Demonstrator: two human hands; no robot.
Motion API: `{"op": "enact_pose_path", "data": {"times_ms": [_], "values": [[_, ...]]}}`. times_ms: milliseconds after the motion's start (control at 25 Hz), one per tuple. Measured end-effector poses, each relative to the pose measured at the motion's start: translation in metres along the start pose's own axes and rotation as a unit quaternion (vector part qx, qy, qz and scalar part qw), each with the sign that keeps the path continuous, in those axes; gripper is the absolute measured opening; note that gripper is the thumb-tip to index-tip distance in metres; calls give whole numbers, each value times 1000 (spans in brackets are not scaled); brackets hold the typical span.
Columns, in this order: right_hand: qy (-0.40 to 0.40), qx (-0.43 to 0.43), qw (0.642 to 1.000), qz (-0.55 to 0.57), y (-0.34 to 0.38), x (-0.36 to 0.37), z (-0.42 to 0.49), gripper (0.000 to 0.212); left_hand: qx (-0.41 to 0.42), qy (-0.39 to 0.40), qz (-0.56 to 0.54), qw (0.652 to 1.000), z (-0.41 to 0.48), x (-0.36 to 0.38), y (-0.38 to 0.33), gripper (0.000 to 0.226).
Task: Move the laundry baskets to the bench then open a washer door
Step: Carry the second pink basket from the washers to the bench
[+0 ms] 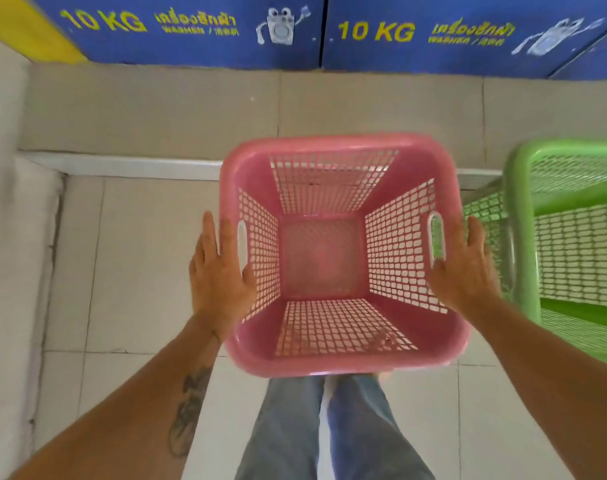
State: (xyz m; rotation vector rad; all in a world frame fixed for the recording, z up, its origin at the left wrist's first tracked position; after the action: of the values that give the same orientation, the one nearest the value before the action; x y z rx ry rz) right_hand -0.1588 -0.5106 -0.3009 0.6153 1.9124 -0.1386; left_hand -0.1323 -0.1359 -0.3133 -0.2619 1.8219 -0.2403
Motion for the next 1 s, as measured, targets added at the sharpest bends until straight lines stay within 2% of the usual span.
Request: {"op": "enact_pose_path", "data": {"times_ms": [120, 280, 480, 600, 760, 880, 1000], "values": [[-13, -58, 997, -47, -7, 18, 9, 97, -4, -3, -68, 998, 0, 18, 6, 95], [-10, -110, 987, -113, 6, -8, 8, 92, -27, -17, -75, 997, -11, 6, 6, 93], [-23, -171, 971, -166, 75, -104, -26, 93, -82, -47, -88, 992, -67, -82, 10, 93], [-18, -233, 954, -190, 107, -154, -66, 92, -111, -93, -91, 985, -127, -141, 4, 93], [-38, -339, 916, -212, 140, -207, -117, 89, -190, -168, -104, 962, -223, -201, -15, 89], [-55, -428, 873, -228, 178, -234, -174, 82, -277, -225, -150, 922, -321, -227, -31, 90], [-67, -526, 814, -236, 219, -239, -258, 79, -352, -280, -178, 875, -437, -246, -48, 90]]}}
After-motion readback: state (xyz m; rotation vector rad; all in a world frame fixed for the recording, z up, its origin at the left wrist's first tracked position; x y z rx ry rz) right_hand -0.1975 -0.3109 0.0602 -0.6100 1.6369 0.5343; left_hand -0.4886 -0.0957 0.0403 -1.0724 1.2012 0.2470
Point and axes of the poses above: each hand's wrist, its own z-axis towards the middle knuckle, its own x-axis out of the palm, y = z × x, the point moved 8 cm from there along z, towards the middle knuckle, and after that the axes turned 3 degrees about x, right-handed, at the moved point
